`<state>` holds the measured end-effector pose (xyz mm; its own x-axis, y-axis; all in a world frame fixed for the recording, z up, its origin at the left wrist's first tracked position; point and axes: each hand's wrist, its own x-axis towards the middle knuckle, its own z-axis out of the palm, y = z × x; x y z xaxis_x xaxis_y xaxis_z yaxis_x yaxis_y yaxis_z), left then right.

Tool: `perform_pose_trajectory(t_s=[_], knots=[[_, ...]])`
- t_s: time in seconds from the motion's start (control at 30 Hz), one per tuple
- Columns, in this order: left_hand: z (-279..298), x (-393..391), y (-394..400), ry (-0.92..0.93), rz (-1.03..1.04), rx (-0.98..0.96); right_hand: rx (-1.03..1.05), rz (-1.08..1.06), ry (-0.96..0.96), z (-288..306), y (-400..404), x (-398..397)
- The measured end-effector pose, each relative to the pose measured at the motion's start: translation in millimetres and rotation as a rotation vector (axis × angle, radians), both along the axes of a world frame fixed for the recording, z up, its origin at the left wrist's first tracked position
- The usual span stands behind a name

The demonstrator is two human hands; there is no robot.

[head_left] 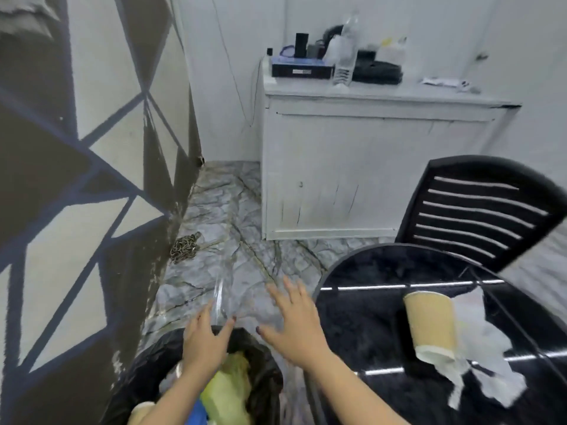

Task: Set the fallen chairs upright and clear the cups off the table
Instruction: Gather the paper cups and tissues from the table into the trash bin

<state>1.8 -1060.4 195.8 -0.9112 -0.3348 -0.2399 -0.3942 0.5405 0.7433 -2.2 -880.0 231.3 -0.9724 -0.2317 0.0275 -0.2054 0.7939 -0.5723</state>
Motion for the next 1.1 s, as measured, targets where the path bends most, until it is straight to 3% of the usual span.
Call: perform_pose_trajectory(t_s=[0.2, 0.33, 0.47, 0.67, 0.9, 1.1], knots=[[55, -33, 119, 0.182, -0.318, 0.063, 0.013, -0.362, 0.160, 65, 163, 11], [66, -24, 207, 0.228, -0.532, 0.112, 0.053, -0.603, 0.114, 73, 260, 44], [63, -9, 276, 0.157, -0.664, 0.207, 0.023, -0.725, -0.004, 60, 316, 76], [48, 2, 338, 0.125, -0.740, 0.130, -0.034, -0.687, -0.135, 26, 345, 83], [31, -4, 365, 0.122, -0.689, 0.004, 0.017, -0.542, -0.180, -7, 348, 43], [23, -8, 363, 0.090, -0.620, 0.066, 0.013, -0.465, -0.244, -34, 348, 22]])
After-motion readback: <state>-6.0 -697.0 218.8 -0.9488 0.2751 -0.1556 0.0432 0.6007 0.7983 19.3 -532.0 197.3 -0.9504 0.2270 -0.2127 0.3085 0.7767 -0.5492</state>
